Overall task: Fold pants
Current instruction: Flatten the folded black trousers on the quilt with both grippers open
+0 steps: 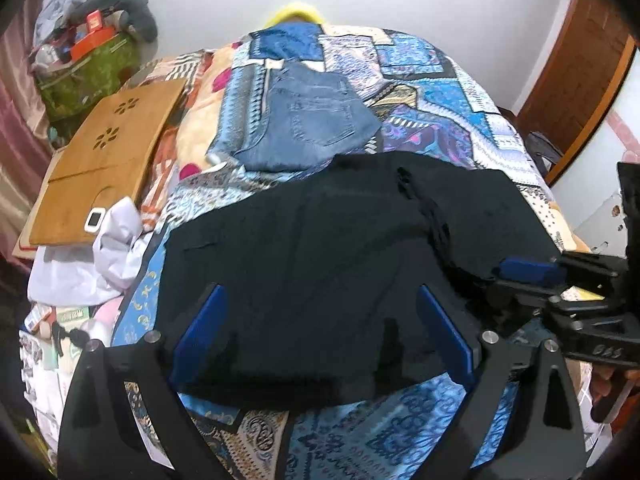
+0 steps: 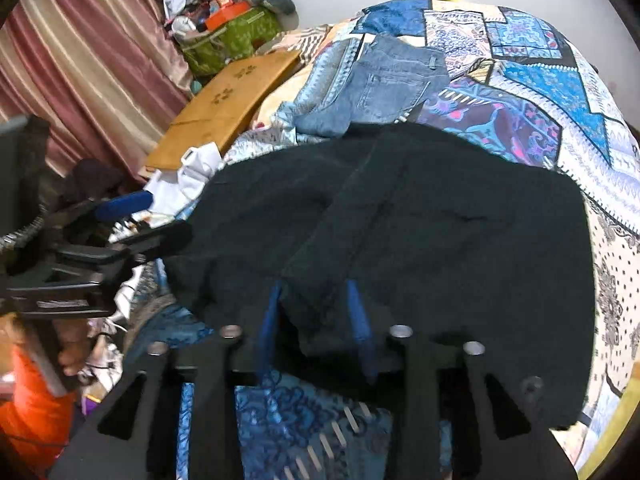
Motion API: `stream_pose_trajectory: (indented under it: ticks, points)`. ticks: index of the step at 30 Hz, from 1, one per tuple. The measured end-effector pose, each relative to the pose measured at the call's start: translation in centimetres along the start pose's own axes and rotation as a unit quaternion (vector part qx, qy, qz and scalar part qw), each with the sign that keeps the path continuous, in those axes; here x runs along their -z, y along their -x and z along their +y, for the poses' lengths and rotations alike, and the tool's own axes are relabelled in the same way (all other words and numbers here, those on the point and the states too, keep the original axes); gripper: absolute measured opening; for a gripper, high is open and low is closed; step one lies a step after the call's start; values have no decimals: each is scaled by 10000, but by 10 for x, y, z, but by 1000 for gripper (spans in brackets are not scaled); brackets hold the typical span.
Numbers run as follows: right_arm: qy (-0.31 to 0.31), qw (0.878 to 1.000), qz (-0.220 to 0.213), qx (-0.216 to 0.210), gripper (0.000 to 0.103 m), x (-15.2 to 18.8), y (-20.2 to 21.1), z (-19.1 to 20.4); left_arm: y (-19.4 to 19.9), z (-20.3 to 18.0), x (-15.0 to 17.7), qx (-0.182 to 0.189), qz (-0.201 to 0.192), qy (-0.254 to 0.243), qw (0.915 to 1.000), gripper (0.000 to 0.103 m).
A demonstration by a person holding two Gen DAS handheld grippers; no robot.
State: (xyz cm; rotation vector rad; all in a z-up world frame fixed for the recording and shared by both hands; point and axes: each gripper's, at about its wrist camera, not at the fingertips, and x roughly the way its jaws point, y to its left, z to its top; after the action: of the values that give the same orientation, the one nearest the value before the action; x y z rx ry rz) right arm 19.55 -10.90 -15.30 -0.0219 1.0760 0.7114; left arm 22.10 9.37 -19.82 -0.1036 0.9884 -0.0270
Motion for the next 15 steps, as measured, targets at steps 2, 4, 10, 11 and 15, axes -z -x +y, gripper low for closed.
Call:
stream_pose_trajectory:
  ticks: [2,4,10,11,15]
  points:
    - [75,9997,-204,133,43,-1,14,-2,1,-8,-7,9,-63,-99,9999,96]
    - [164,9980,-465,388,47,-3,31,-9,1,-18,-15,25,-115,-188,9998,96]
    - [190,9920,-888,875,48,-15,58,-43,-10,-50,-44,204,-187,-413,9988,96]
    - [147,9915,-910,920,48,-17,59,-50,-12,-55,-47,226,-188,-443,9986,96]
    - [-64,9912,-879,992,48,-24,56,-80,-27,-78,-66,258,-234,-561,9978,97]
